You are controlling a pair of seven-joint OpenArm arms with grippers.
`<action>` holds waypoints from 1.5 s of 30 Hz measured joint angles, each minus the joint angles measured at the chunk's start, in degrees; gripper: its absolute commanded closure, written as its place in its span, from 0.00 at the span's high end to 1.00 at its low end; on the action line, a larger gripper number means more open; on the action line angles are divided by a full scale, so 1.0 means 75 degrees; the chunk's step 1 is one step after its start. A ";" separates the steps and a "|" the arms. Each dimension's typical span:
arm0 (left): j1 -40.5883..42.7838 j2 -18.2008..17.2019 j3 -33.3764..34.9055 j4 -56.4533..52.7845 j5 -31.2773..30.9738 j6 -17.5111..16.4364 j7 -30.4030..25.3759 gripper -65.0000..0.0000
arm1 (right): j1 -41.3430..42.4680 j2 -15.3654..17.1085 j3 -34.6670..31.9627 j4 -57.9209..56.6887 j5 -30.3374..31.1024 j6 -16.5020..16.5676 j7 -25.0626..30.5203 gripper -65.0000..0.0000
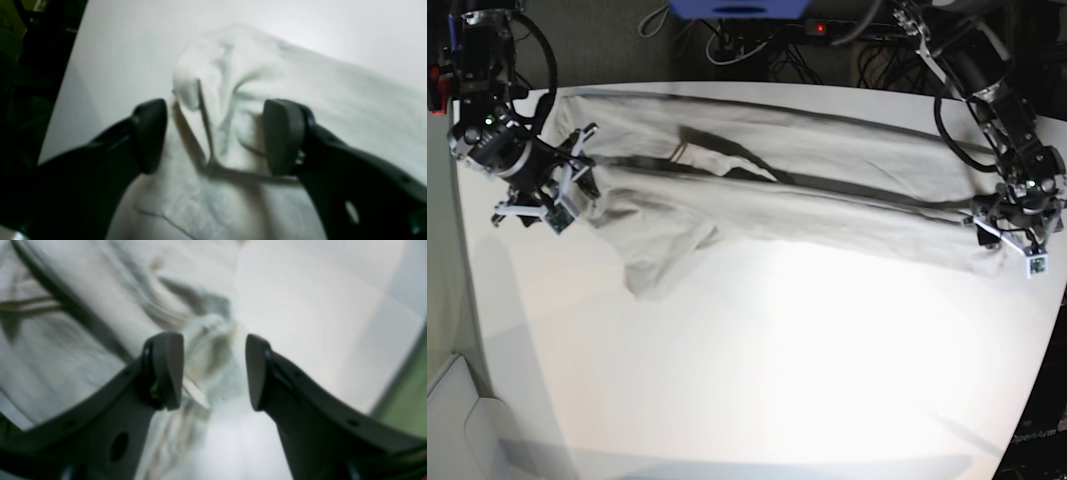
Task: Layout the t-shirt on the table in an organized manner, then fold the t-shirt properly
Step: 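Lift the grasped edge with both grippers and fold it over the shirt, then lay the fold down and release, moving the right gripper along the fold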
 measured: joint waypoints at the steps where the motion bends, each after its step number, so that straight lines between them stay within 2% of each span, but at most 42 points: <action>1: 0.0003 -0.0003 -0.0029 0.0000 0.0000 -0.0207 0.0044 0.77 | 0.0026 -0.0032 0.0044 0.0041 0.0003 0.0000 -0.0055 0.48; 4: -0.0012 0.0003 -0.0009 0.0050 -0.0009 -0.0530 0.0006 0.84 | 0.0230 -0.0166 0.0003 0.0058 0.0023 0.0000 -0.0181 0.48; 7: -0.0041 0.0000 -0.0178 0.0050 -0.0035 -0.0589 -0.0020 0.88 | 0.0315 -0.0163 0.0006 0.0058 0.0017 0.0003 -0.0271 0.48; 15: -0.0306 -0.0070 -0.0694 -0.0017 -0.0017 -0.0597 -0.0061 0.89 | 0.0417 -0.0356 -0.0006 0.0038 0.0017 0.0003 -0.0367 0.48; 20: -0.0256 -0.0070 -0.0699 -0.0367 0.0000 -0.0600 0.0009 0.89 | 0.1413 -0.0466 -0.0026 -0.0335 0.0015 -0.0003 -0.1017 0.48; 27: -0.0224 -0.0052 -0.0708 -0.0376 0.0055 -0.0565 -0.0023 0.89 | 0.2853 -0.0621 -0.0256 -0.1888 0.0009 -0.0003 -0.1714 0.48; 36: 0.0058 -0.0035 -0.0737 -0.0376 0.0111 -0.0562 0.0029 0.89 | 0.3914 -0.1241 -0.0959 -0.3567 0.0029 -0.0003 -0.1670 0.48; 41: 0.0146 -0.0050 -0.0764 -0.0376 0.0052 -0.0565 0.0000 0.89 | 0.4456 -0.1341 -0.1003 -0.4581 0.0026 -0.0003 -0.1582 0.48; 45: 0.0213 -0.0041 -0.1183 -0.0376 0.0090 -0.0565 0.0029 0.89 | 0.4747 -0.1349 -0.1003 -0.5199 0.0026 -0.0003 -0.1122 0.48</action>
